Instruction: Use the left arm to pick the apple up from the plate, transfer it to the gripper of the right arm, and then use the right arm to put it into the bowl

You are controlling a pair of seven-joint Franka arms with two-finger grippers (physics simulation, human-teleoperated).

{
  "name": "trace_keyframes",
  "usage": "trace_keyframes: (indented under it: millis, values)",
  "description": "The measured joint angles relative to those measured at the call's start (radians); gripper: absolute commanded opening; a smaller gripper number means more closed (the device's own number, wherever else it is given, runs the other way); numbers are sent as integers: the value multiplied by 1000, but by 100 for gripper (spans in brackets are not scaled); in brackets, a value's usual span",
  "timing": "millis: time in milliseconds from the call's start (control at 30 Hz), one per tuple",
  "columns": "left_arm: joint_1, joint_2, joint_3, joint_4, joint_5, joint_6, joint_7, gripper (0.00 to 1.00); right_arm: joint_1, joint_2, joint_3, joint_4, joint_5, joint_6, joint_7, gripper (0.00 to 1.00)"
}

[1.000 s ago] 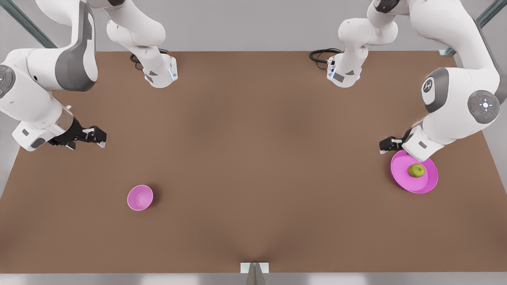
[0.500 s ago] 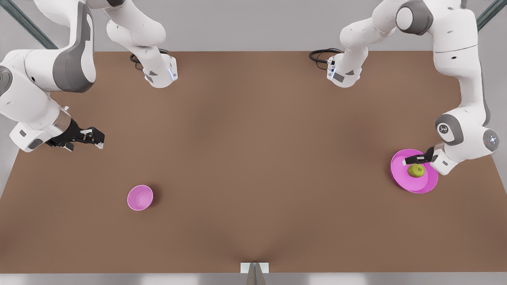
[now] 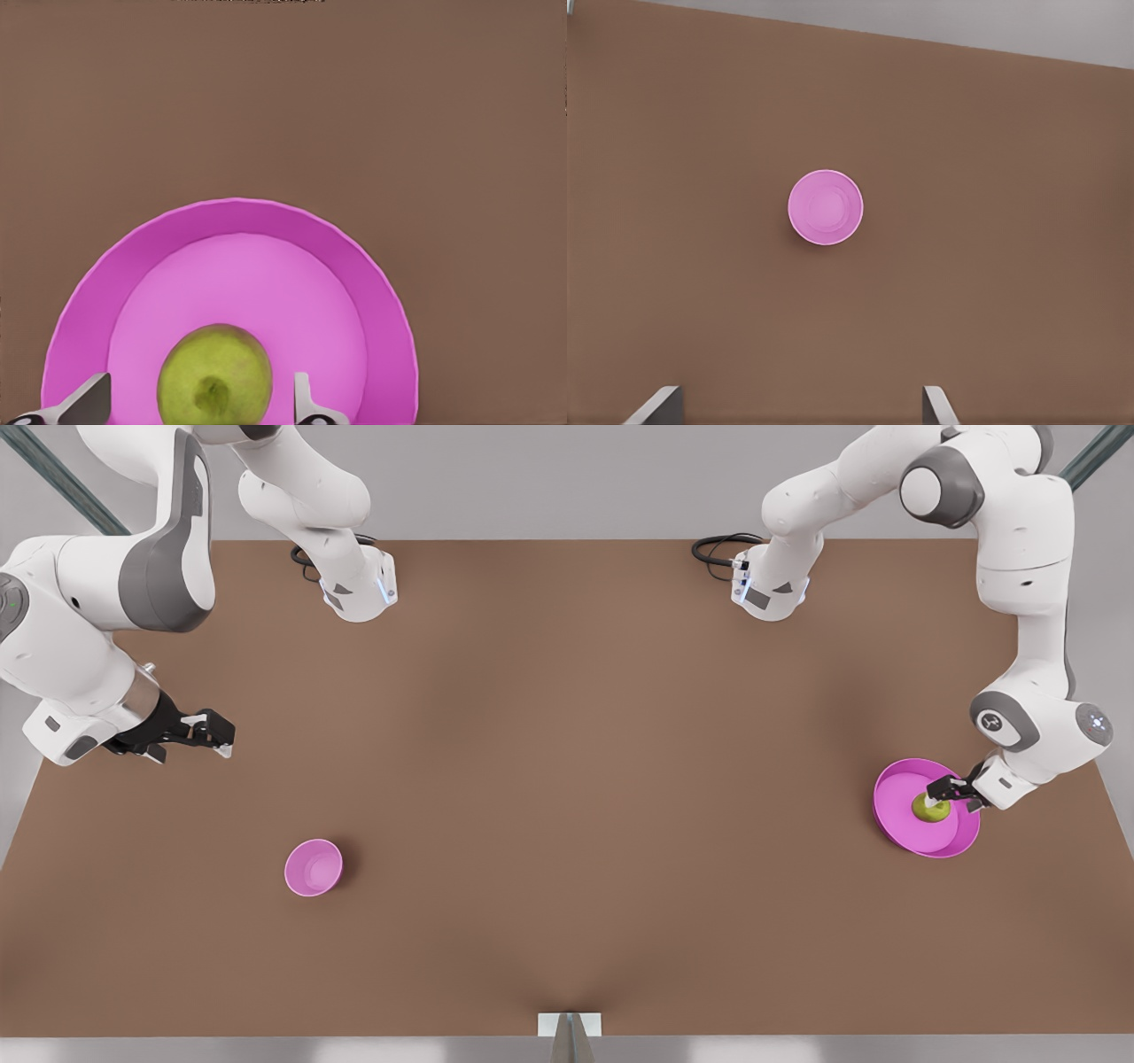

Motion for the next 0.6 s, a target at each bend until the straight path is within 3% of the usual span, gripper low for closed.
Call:
trace_keyframes:
  millis: [400,600]
  values:
    - [-2,97,0,2,-1,39,158,100,-3,2,-2,0,0,0,-5,100]
    - [-2,106,0,2,-1,55,205,87,-3,2,-2,0,0,0,-6,100]
